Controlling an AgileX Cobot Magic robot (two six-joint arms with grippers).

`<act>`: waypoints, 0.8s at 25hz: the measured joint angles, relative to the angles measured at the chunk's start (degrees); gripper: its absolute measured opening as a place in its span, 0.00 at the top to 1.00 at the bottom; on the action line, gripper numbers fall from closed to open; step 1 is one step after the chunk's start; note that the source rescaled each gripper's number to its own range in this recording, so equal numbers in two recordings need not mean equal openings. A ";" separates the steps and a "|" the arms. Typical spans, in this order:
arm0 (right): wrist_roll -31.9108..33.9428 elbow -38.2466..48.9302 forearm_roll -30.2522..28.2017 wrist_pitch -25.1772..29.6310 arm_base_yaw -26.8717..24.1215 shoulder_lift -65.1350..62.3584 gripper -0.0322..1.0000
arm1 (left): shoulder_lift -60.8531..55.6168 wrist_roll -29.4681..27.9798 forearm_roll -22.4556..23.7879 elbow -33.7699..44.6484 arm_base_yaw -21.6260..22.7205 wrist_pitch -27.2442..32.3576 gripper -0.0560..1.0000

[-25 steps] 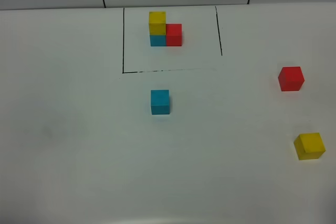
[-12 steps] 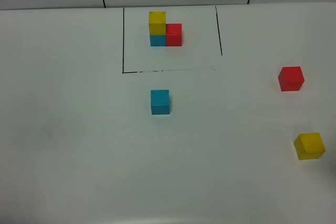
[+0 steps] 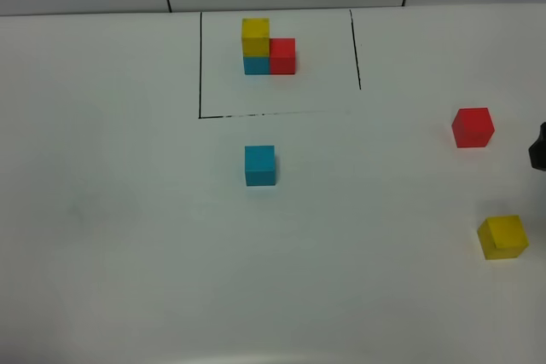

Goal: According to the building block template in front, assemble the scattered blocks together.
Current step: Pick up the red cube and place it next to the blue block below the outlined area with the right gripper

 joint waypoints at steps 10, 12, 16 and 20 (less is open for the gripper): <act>-0.28 -5.06 0.56 0.20 0.31 7.85 0.00 | 0.00 0.00 0.00 0.00 0.00 0.00 0.23; -0.47 -7.15 0.42 -0.05 1.76 10.47 0.00 | 0.00 0.00 0.00 0.00 0.00 0.00 0.23; -0.47 -13.00 0.03 -1.93 5.66 17.93 0.00 | 0.00 0.04 0.00 0.00 0.00 0.00 0.23; 0.54 -19.71 -0.17 -2.71 6.78 26.94 0.00 | 0.00 0.04 0.00 0.00 0.00 0.00 0.23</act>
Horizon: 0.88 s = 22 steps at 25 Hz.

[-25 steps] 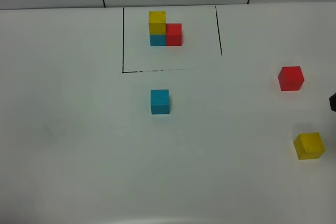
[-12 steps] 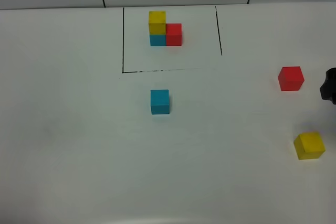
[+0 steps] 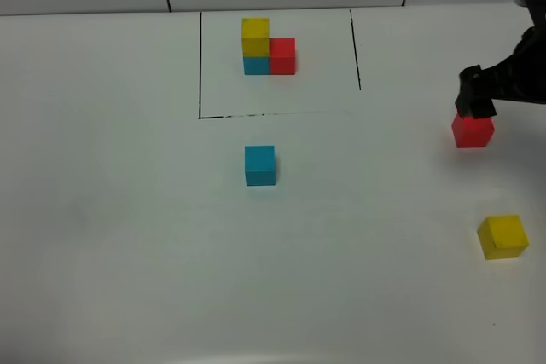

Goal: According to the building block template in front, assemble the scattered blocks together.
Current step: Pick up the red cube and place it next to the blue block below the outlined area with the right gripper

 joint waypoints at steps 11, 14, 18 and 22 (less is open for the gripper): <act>3.39 -12.82 -0.25 1.48 0.00 17.99 0.00 | 0.00 0.00 0.00 0.00 0.00 0.00 0.23; 3.71 -13.16 -0.79 1.83 -0.12 20.12 0.00 | 0.00 0.00 0.00 0.00 0.00 0.00 0.23; 3.85 -13.15 -1.77 2.19 -0.71 22.27 0.00 | 0.00 0.00 0.00 0.00 0.00 0.00 0.23; 3.85 -13.15 -1.92 2.20 -1.58 23.79 0.00 | 0.00 0.00 0.00 0.00 0.00 0.00 0.23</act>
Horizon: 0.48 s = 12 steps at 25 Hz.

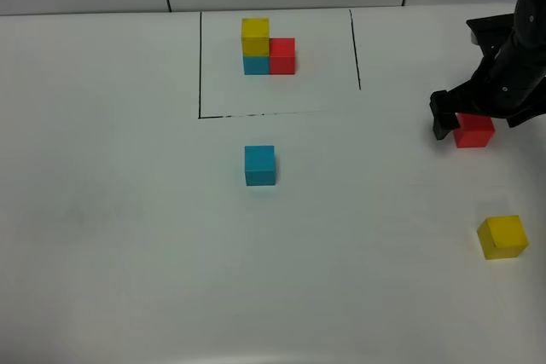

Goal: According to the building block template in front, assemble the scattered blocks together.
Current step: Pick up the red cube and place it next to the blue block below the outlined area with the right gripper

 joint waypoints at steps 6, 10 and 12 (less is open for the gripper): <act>0.10 -0.60 0.46 -0.40 -0.50 0.86 0.27 | 0.00 0.00 0.00 0.00 0.00 0.00 0.23; 0.03 -0.60 0.46 -0.11 -0.55 0.96 0.93 | 0.00 0.00 0.00 0.00 0.00 0.00 0.23; -0.34 -0.60 0.35 0.21 -0.55 0.96 0.96 | 0.00 0.00 0.00 0.00 0.00 0.00 0.23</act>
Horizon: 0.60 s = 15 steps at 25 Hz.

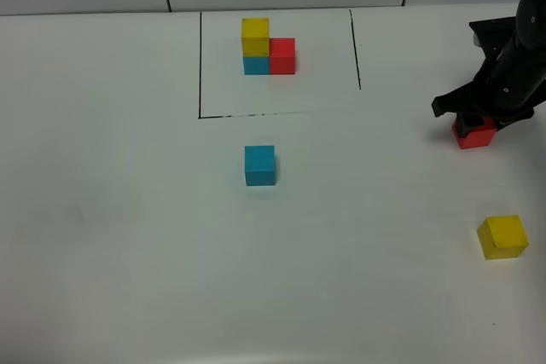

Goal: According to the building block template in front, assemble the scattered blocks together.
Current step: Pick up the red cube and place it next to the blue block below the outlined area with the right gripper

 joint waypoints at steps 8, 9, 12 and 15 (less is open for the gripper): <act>-7.95 0.00 -2.06 2.65 1.49 -3.23 0.96 | 0.00 0.00 0.00 0.00 0.00 0.00 0.23; -10.39 0.00 -2.06 3.43 2.41 -4.16 0.96 | 0.00 0.00 0.00 0.00 0.00 0.00 0.23; -17.54 0.00 -2.37 6.30 6.32 -5.21 0.96 | 0.00 0.00 0.00 0.00 0.00 0.00 0.23; -22.41 0.00 -2.69 7.56 11.52 -5.21 0.96 | 0.00 0.00 0.00 0.00 0.00 0.00 0.23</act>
